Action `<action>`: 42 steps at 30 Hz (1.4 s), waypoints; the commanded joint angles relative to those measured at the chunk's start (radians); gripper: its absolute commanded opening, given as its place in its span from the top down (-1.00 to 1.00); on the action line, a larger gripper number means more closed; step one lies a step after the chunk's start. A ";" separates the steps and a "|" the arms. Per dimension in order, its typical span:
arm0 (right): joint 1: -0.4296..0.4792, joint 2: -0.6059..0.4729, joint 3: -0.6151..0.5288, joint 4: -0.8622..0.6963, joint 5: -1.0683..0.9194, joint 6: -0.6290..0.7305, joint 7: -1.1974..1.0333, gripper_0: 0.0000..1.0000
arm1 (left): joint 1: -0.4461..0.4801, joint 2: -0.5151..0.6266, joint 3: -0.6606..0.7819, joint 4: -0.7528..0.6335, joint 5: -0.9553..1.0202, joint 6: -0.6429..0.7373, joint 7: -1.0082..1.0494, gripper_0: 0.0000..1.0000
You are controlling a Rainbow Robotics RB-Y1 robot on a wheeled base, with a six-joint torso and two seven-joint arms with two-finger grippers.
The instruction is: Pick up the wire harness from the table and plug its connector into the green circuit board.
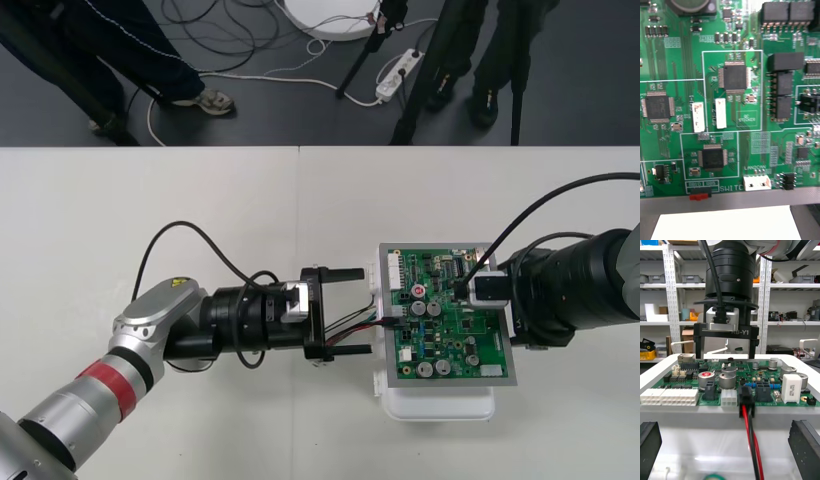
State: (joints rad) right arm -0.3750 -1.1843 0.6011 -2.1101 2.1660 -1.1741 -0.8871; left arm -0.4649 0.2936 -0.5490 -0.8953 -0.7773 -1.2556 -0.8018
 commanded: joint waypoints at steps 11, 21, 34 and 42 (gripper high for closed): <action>0.125 -0.034 -0.346 0.091 -0.279 0.002 0.338 -1.00 | 0.077 0.176 0.006 -0.085 0.050 -0.027 -0.039 -1.00; 0.245 0.035 -0.646 0.094 -0.434 -0.122 0.474 -1.00 | 0.134 0.314 0.015 -0.221 0.044 -0.027 0.096 -1.00; 0.262 0.126 -0.848 0.190 -0.739 -0.257 0.628 -1.00 | 0.255 0.493 0.139 -0.510 -0.027 -0.048 0.372 -1.00; 0.258 0.190 -0.942 0.194 -0.816 -0.361 0.643 -1.00 | 0.295 0.521 0.356 -0.610 -0.146 -0.211 0.604 -1.00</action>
State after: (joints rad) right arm -0.1200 -1.0375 -0.2557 -1.9164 1.3729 -1.4894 -0.2786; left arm -0.1994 0.7745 -0.2943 -1.4524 -0.8887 -1.3209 -0.2729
